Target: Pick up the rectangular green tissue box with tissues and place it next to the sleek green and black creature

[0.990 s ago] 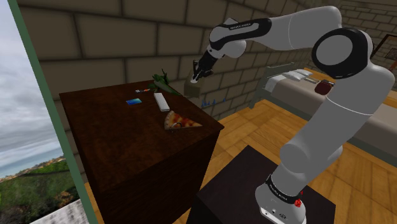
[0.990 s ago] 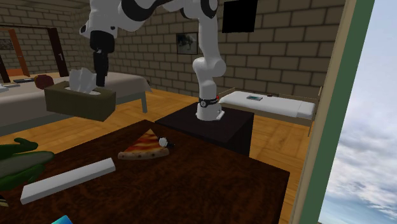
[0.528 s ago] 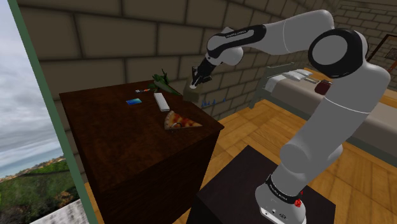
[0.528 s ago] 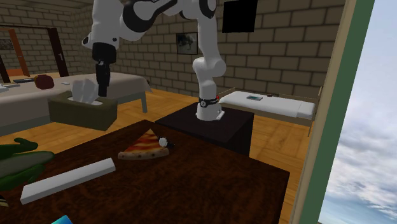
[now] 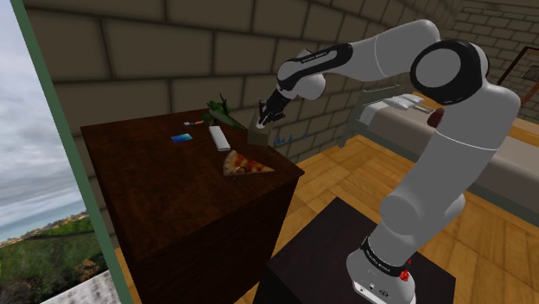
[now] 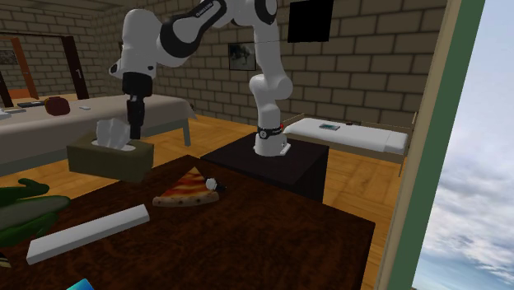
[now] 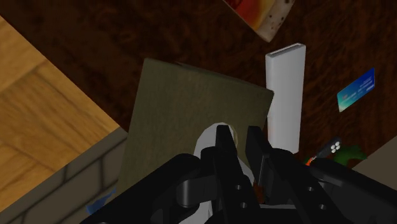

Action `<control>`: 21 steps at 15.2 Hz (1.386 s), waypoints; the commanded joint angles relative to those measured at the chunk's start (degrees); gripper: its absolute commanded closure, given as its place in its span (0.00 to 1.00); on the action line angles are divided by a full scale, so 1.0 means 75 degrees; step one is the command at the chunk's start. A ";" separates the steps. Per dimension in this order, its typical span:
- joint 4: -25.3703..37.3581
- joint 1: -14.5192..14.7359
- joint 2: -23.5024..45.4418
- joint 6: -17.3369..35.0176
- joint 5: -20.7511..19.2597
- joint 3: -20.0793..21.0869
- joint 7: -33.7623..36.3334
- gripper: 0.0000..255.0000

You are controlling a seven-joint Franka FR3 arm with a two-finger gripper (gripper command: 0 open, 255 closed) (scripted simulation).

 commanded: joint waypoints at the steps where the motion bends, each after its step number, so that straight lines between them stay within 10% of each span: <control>1: -0.0106 0.0012 0.0091 0.0201 0.0050 0.0018 -0.0064 1.00; 12: -0.0253 0.0021 0.0320 0.0565 0.0149 0.0045 -0.0213 1.00; 13: -0.0252 0.0024 0.0323 0.0569 0.0148 0.0046 -0.0210 0.00; 21: -0.0308 -0.0100 -0.0326 -0.0059 0.0152 -0.0031 -0.0211 0.00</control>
